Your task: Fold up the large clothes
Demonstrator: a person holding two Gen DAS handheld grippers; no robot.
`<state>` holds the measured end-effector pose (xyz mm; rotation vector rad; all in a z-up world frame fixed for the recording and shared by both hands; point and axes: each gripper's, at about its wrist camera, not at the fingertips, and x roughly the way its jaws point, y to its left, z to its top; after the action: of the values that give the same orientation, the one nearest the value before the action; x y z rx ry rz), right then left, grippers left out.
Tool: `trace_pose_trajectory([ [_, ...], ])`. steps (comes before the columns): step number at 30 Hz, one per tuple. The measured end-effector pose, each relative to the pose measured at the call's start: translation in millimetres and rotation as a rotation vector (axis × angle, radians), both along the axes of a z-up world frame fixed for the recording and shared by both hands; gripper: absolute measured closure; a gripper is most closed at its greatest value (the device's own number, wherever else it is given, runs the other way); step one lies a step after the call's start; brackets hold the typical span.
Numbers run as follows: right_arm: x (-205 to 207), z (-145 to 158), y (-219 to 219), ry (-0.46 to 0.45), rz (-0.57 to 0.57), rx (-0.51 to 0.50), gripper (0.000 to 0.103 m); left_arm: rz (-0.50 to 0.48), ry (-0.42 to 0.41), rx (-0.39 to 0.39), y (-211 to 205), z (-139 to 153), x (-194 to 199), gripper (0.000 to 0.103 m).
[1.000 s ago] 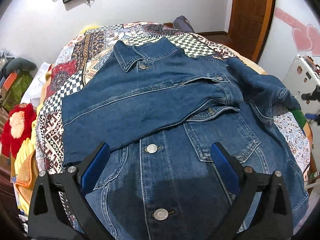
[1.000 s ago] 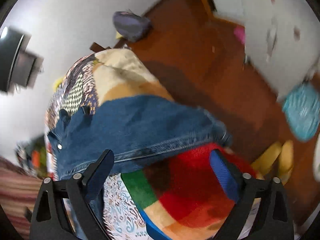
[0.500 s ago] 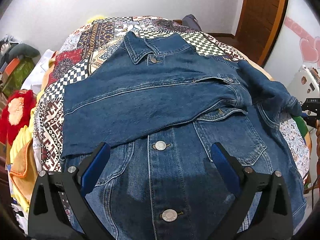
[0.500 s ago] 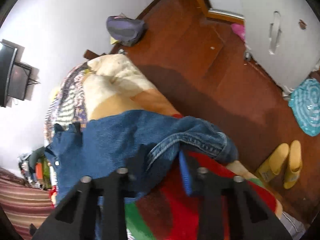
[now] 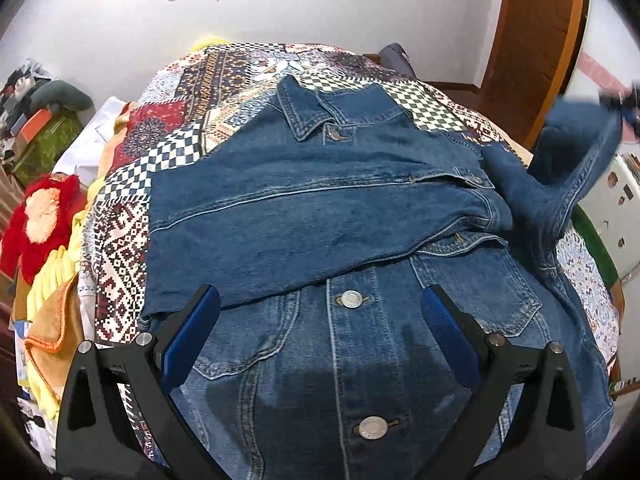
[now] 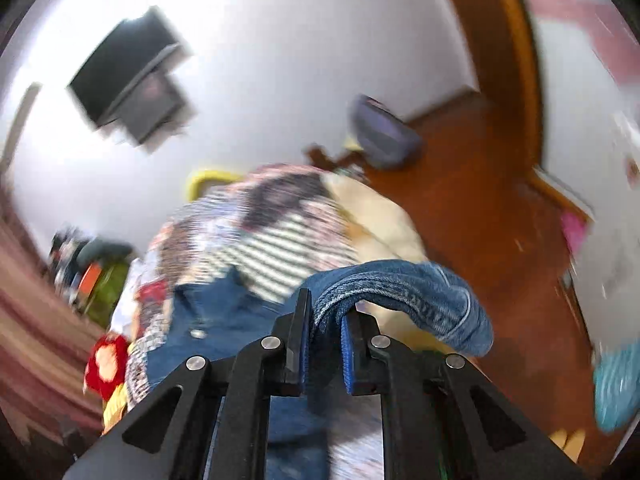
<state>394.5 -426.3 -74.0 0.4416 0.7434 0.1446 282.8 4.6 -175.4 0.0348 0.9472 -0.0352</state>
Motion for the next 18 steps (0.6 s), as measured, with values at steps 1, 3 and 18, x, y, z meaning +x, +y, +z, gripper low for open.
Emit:
trace_pose_trajectory([
  [1,3.9,10.7,15.4,-0.022,0.035,-0.007,0.094,0.006,-0.007,0.000,2.8,1.1,-1.6,0.002],
  [3,11.8,33.1,57.8,-0.067,0.125,-0.016,0.095,0.017,-0.017,0.002,8.4,3.1,-4.1,0.002],
  [18,6.2,-111.9,312.4,0.341,0.652,-0.052,0.094,0.187,-0.014,-0.027,94.4,-0.3,-30.7,0.002],
])
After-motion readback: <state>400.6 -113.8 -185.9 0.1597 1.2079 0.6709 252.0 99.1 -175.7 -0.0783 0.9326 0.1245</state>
